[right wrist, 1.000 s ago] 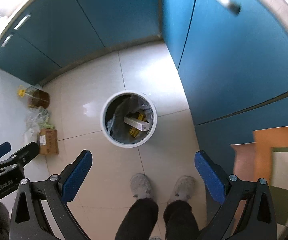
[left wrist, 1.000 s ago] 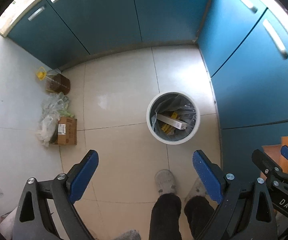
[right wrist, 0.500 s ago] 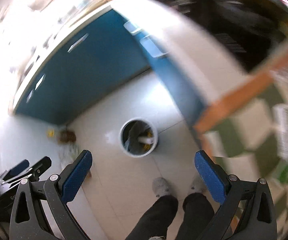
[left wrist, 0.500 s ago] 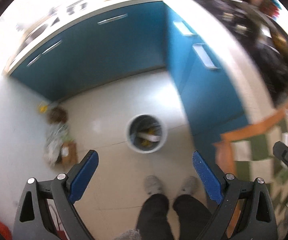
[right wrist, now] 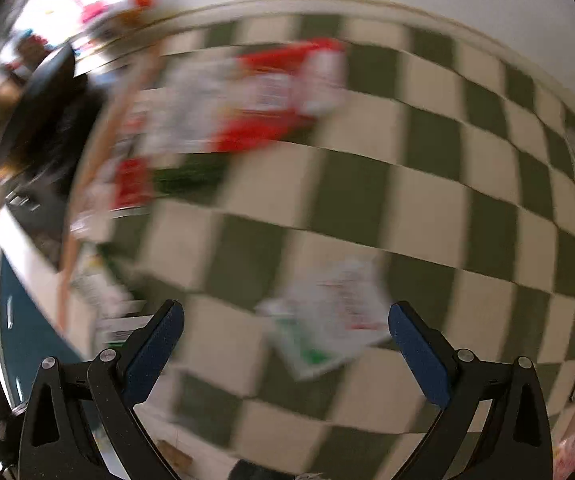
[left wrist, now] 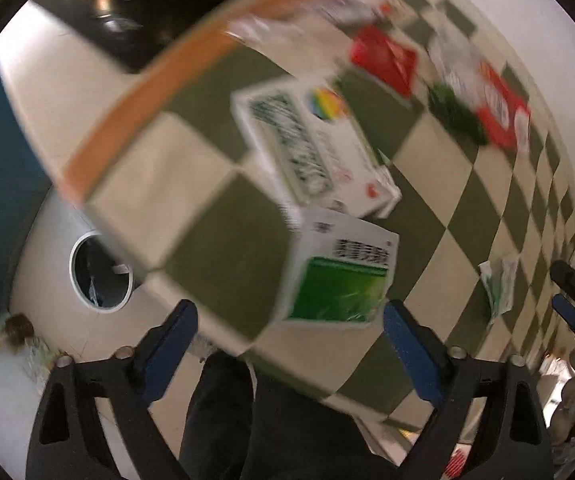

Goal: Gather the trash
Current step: 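Grasp the green medicine sachet with the left tool while the right tool grasps the white sachet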

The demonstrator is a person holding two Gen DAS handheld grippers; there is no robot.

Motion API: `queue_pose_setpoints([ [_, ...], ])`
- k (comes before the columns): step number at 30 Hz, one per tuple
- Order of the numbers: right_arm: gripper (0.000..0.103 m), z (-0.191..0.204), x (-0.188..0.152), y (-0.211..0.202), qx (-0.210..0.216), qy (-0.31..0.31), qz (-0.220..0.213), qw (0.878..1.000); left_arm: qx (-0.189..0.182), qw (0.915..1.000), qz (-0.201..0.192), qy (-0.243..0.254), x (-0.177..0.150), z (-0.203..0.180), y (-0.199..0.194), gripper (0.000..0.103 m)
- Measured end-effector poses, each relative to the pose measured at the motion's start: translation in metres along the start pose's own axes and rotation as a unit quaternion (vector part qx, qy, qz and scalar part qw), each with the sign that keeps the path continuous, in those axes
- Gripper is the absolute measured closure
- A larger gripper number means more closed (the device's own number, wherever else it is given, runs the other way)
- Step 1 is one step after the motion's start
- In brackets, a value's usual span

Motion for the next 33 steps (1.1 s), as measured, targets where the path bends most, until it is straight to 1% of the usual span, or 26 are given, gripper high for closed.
queue_pose_setpoints([
  [1, 0.000, -0.010, 0.000, 0.007, -0.005, 0.004, 0.009, 1.000, 0.008, 0.9999, 0.000, 0.007, 0.001, -0.004, 0.004, 0.031],
  [2, 0.000, -0.017, -0.002, 0.013, -0.003, 0.005, 0.014, 1.000, 0.019, 0.9997, -0.003, 0.018, 0.002, -0.009, 0.009, 0.047],
  [3, 0.000, -0.020, -0.002, 0.018, -0.004, 0.004, 0.017, 1.000, 0.025, 0.9993, -0.003, 0.027, 0.003, -0.014, 0.012, 0.060],
  [4, 0.000, -0.022, -0.002, 0.024, -0.007, 0.002, 0.021, 1.000, 0.038, 0.9986, -0.011, 0.035, 0.003, -0.016, 0.011, 0.064],
  [5, 0.000, -0.020, -0.002, 0.030, -0.007, -0.003, 0.023, 1.000, 0.041, 0.9980, -0.017, 0.046, 0.004, -0.020, 0.010, 0.085],
  [6, 0.000, -0.019, -0.002, 0.035, -0.011, -0.009, 0.024, 1.000, 0.044, 0.9976, -0.015, 0.051, 0.004, -0.022, 0.011, 0.098],
  [9, 0.000, -0.010, -0.004, 0.053, -0.025, -0.025, 0.031, 0.999, 0.055, 0.9965, -0.023, 0.059, 0.004, -0.027, 0.009, 0.101],
  [10, 0.005, -0.008, -0.005, 0.058, -0.037, -0.028, 0.036, 0.998, 0.059, 0.9961, -0.029, 0.060, 0.005, -0.028, 0.007, 0.102],
  [11, 0.015, -0.005, -0.007, 0.063, -0.059, -0.032, 0.036, 0.997, 0.060, 0.9958, -0.034, 0.060, 0.005, -0.031, 0.004, 0.103],
  [13, 0.029, 0.003, -0.011, 0.059, -0.087, -0.045, 0.013, 0.995, 0.060, 0.9954, -0.046, 0.059, 0.005, -0.034, -0.005, 0.103],
  [15, 0.037, 0.005, -0.013, 0.055, -0.092, -0.047, -0.004, 0.995, 0.060, 0.9947, -0.060, 0.059, 0.006, -0.034, -0.018, 0.103],
  [16, 0.044, 0.006, -0.014, 0.052, -0.089, -0.046, -0.010, 0.995, 0.058, 0.9943, -0.068, 0.059, 0.005, -0.034, -0.030, 0.103],
  [17, 0.058, 0.007, -0.015, 0.047, -0.081, -0.045, -0.018, 0.995, 0.057, 0.9939, -0.074, 0.059, 0.003, -0.035, -0.036, 0.103],
  [18, 0.088, 0.009, -0.016, 0.043, -0.074, -0.048, -0.020, 0.996, 0.056, 0.9934, -0.081, 0.059, 0.006, -0.036, -0.042, 0.103],
  [19, 0.098, 0.010, -0.015, 0.041, -0.071, -0.046, -0.017, 0.996, 0.054, 0.9929, -0.089, 0.059, 0.005, -0.035, -0.049, 0.103],
  [20, 0.098, 0.009, -0.014, 0.038, -0.056, -0.038, -0.016, 0.998, 0.052, 0.9921, -0.098, 0.058, 0.002, -0.036, -0.057, 0.103],
  [22, 0.099, 0.012, -0.013, 0.033, -0.044, -0.037, -0.020, 0.998, 0.054, 0.9899, -0.117, 0.058, -0.003, -0.037, -0.070, 0.103],
  [23, 0.099, 0.014, -0.013, 0.029, -0.037, -0.038, -0.022, 0.998, 0.075, 0.9898, -0.110, 0.050, -0.005, -0.034, -0.076, 0.103],
  [28, 0.099, 0.025, -0.013, 0.002, 0.004, -0.037, -0.045, 0.998, 0.078, 0.9849, -0.149, 0.039, -0.013, -0.019, -0.114, 0.103],
  [31, 0.099, 0.052, -0.017, -0.018, 0.033, -0.062, -0.053, 0.996, 0.071, 0.9836, -0.165, 0.018, -0.016, 0.000, -0.134, 0.103],
  [33, 0.099, 0.076, -0.030, -0.027, 0.049, -0.084, -0.060, 0.993, 0.072, 0.9825, -0.172, 0.003, -0.019, 0.015, -0.142, 0.103],
])
Point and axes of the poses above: each gripper's, at about its wrist camera, not at the fingertips, and y roughly the way its jaws point, z to its left, x to its top, the point moved 1 cm from there along y, roughly the way its jaws point, and after that the axes turned 3 degrees about z, right-handed, at the moved point
